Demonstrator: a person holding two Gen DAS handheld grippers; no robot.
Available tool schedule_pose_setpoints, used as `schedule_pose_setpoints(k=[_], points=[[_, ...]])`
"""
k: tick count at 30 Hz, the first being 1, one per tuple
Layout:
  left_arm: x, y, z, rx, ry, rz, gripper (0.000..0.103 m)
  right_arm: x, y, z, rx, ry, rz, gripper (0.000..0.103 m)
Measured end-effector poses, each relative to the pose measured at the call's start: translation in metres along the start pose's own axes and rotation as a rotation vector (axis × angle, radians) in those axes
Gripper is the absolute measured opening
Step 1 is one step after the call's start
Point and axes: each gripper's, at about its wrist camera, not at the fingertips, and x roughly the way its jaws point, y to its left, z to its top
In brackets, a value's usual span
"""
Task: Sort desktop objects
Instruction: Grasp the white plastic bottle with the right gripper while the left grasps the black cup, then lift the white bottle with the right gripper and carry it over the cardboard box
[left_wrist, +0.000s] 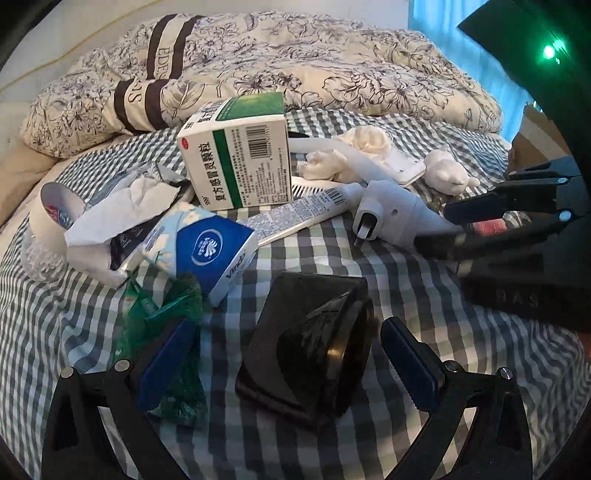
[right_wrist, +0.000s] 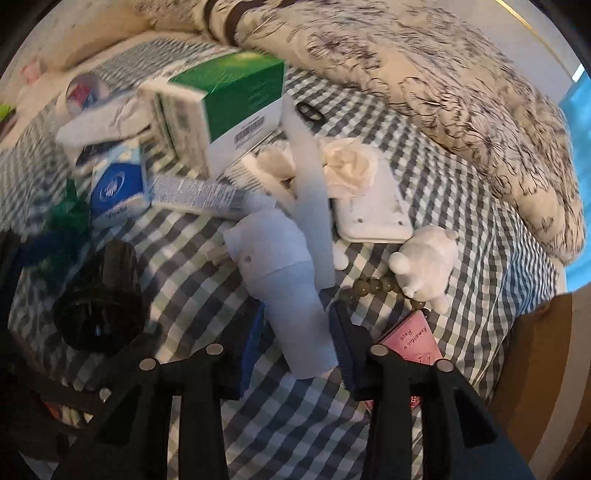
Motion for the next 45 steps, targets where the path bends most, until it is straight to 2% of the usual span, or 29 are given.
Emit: schedule_pose_setpoints(k=[2, 4, 5, 6, 7, 8, 12, 20, 25, 26, 28, 32, 34, 36, 37, 39, 40, 42, 45], points=[[0.000, -0.001, 0.000, 0.004, -0.003, -0.027, 0.102, 0.008, 0.003, 0.001, -0.029, 0.018, -0.014, 0.051], [0.001, -0.001, 0.001, 0.008, 0.002, -0.039, 0.092, 0.016, 0.000, 0.005, -0.009, 0.027, 0.001, 0.049], [0.003, -0.001, 0.000, 0.007, 0.013, -0.043, 0.071, 0.017, -0.005, 0.007, 0.024, 0.029, 0.022, 0.045], [0.005, -0.001, 0.000, 0.005, 0.028, -0.048, 0.063, 0.018, -0.008, 0.007, 0.051, 0.031, 0.041, 0.043], [0.005, 0.000, -0.001, 0.001, 0.031, -0.053, 0.063, 0.017, -0.011, 0.007, 0.079, 0.031, 0.067, 0.035], [0.004, 0.001, -0.001, -0.002, 0.026, -0.068, 0.063, 0.015, -0.012, 0.006, 0.090, 0.024, 0.082, 0.034], [-0.008, 0.002, 0.001, -0.006, -0.022, -0.086, 0.062, -0.003, -0.005, 0.000, 0.077, -0.027, 0.053, 0.032], [-0.034, 0.011, 0.008, -0.050, -0.109, -0.120, 0.061, -0.046, -0.026, -0.015, 0.233, -0.114, 0.081, 0.031], [-0.046, 0.012, 0.005, -0.058, -0.090, -0.130, 0.060, -0.071, -0.033, -0.040, 0.296, -0.141, 0.116, 0.029], [-0.047, 0.011, 0.003, -0.051, -0.087, -0.122, 0.060, -0.073, -0.037, -0.040, 0.302, -0.143, 0.126, 0.025], [-0.049, 0.007, 0.002, -0.040, -0.078, -0.111, 0.060, -0.077, -0.042, -0.049, 0.319, -0.151, 0.141, 0.000], [-0.055, -0.001, -0.003, -0.025, -0.081, -0.104, 0.059, -0.078, -0.052, -0.066, 0.356, -0.138, 0.147, 0.000], [-0.055, -0.003, -0.005, -0.023, -0.083, -0.095, 0.060, -0.066, -0.055, -0.073, 0.371, -0.119, 0.199, 0.000], [-0.055, -0.002, -0.008, -0.024, -0.078, -0.093, 0.059, -0.056, -0.059, -0.078, 0.415, -0.135, 0.223, 0.000], [-0.055, -0.001, -0.009, -0.024, -0.076, -0.087, 0.059, -0.054, -0.060, -0.078, 0.424, -0.144, 0.237, 0.003], [-0.056, 0.000, -0.010, -0.025, -0.074, -0.079, 0.059, -0.051, -0.065, -0.078, 0.460, -0.161, 0.251, 0.031], [-0.057, 0.000, -0.011, -0.024, -0.074, -0.077, 0.060, -0.051, -0.068, -0.076, 0.483, -0.161, 0.260, 0.047], [-0.057, 0.002, -0.012, -0.028, -0.074, -0.073, 0.059, -0.049, -0.073, -0.067, 0.491, -0.161, 0.286, 0.048], [-0.056, 0.004, -0.011, -0.041, -0.073, -0.075, 0.059, -0.039, -0.069, -0.052, 0.456, -0.131, 0.230, 0.048]])
